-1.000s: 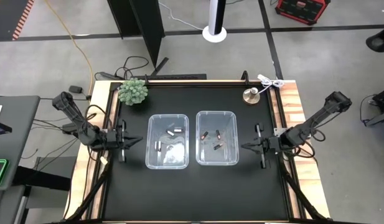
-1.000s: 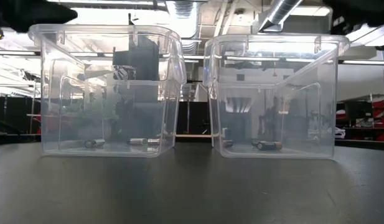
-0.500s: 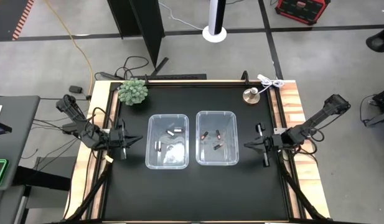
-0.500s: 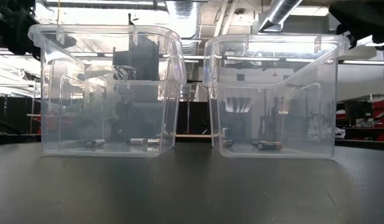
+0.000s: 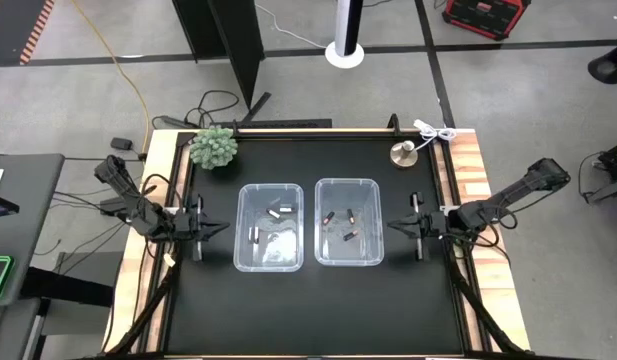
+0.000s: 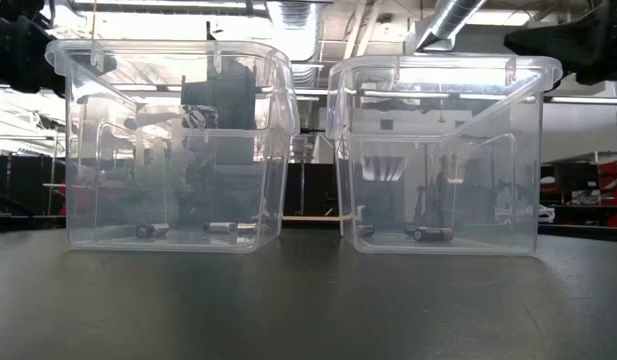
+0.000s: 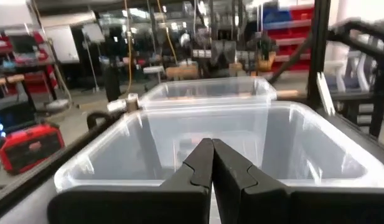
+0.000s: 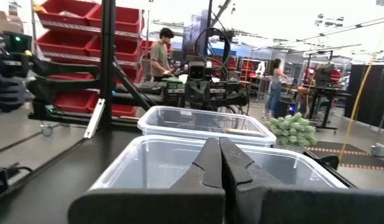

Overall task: Sort batteries
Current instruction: Return to Home Position

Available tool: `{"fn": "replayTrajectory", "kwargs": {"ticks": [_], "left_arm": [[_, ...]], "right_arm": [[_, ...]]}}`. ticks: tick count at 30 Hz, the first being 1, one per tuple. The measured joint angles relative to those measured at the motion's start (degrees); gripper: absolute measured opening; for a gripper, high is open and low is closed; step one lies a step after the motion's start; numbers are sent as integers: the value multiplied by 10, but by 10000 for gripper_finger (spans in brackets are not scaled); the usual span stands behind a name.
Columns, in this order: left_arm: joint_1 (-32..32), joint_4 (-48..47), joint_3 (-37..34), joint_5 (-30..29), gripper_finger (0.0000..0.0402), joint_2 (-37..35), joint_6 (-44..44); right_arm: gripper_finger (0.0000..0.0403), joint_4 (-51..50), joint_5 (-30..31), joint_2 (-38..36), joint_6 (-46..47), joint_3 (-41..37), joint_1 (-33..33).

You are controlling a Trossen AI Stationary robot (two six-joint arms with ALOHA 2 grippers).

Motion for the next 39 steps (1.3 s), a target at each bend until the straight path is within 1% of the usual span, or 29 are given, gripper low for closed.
{"fn": "replayTrajectory", "kwargs": {"ticks": [3, 6, 9, 12, 16, 20, 23, 28, 37, 39], "left_arm": [[0, 5, -11, -2, 0, -29, 13], [5, -4, -6, -2, 0, -26, 32], [19, -4, -2, 0, 0, -27, 39], [35, -12, -2, 27, 0, -27, 33], [59, -39, -2, 36, 0, -27, 2], [73, -49, -2, 48, 0, -27, -11], [78, -52, -2, 50, 0, -27, -11], [78, -53, -3, 51, 0, -27, -10], [78, -55, -3, 58, 0, -27, -8], [78, -55, -3, 63, 0, -27, -10]], "right_arm": [[0, 0, -20, 0, -4, 0, -18], [0, 2, -55, 0, -4, 0, -48], [0, 1, -95, -4, 6, 0, -94], [0, -1, -153, -5, 23, 0, -143], [0, -20, -190, -4, 44, 0, -190], [0, -25, -205, -7, 44, -1, -202], [0, -34, -207, -24, 32, -1, -204], [0, -74, -208, -84, 26, -1, -204], [0, -230, -208, -233, 41, -1, -202], [0, -234, -208, -231, 44, -1, -202]]}}
